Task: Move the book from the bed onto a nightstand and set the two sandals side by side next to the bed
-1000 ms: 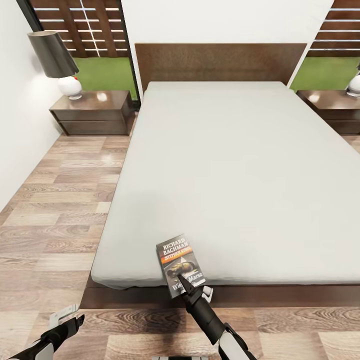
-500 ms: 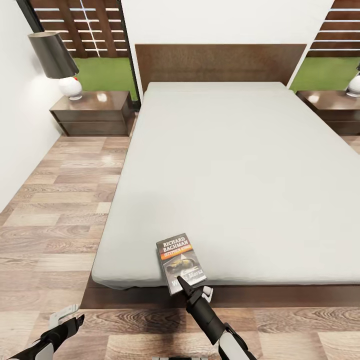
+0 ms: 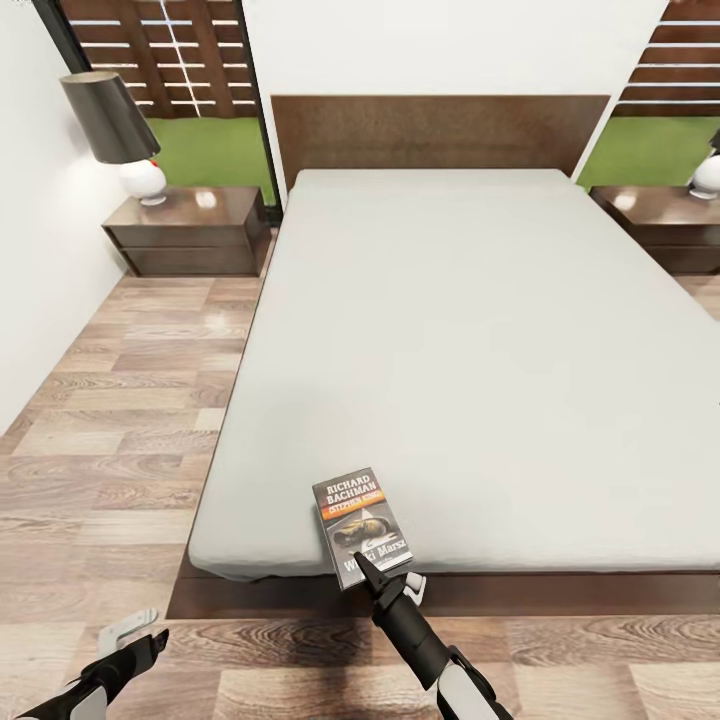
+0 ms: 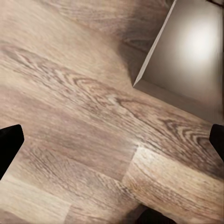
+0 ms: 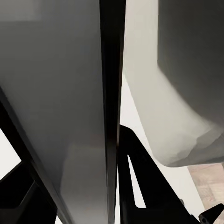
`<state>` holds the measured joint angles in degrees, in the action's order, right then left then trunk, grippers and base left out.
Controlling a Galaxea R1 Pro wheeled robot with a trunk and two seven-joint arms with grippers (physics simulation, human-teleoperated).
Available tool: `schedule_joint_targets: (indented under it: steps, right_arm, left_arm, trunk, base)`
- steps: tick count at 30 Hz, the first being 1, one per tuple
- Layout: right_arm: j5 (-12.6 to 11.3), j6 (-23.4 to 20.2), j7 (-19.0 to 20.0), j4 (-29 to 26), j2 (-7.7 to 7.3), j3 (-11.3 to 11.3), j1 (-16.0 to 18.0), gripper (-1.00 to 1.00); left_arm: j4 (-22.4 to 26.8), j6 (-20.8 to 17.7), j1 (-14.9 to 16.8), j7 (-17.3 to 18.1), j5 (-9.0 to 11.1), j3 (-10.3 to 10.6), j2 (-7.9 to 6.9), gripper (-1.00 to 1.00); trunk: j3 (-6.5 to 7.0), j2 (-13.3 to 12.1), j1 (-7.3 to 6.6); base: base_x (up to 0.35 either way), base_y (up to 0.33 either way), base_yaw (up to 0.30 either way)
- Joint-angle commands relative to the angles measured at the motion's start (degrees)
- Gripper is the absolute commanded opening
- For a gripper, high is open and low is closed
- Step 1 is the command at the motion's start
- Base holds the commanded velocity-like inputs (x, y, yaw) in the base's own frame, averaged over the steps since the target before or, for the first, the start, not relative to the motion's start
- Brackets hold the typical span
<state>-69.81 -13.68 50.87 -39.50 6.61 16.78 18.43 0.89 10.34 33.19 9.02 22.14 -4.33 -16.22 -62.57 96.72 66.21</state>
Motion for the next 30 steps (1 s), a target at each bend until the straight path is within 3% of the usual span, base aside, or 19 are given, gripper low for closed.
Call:
schedule_joint_targets:
  steps: [1, 30]
  right_arm:
    - [-0.59, -0.5, 0.1, 0.04, -0.02, 0.09, 0.03, -1.0]
    - [-0.2, -0.9, -0.53, -0.79, 0.0, -0.17, 0.03, -1.0]
  left_arm:
    - [-0.1, 0.12, 0.04, 0.38, 0.1, -0.42, -0.01, 1.0]
    - [-0.1, 0.12, 0.04, 0.38, 0.1, -0.33, 0.44, 1.0]
  trunk:
    - [0.16, -0.4, -0.23]
    - [5.36, -12.03, -6.6]
  base:
    - [0.0, 0.0, 0.0]
    - [0.0, 0.0, 0.0]
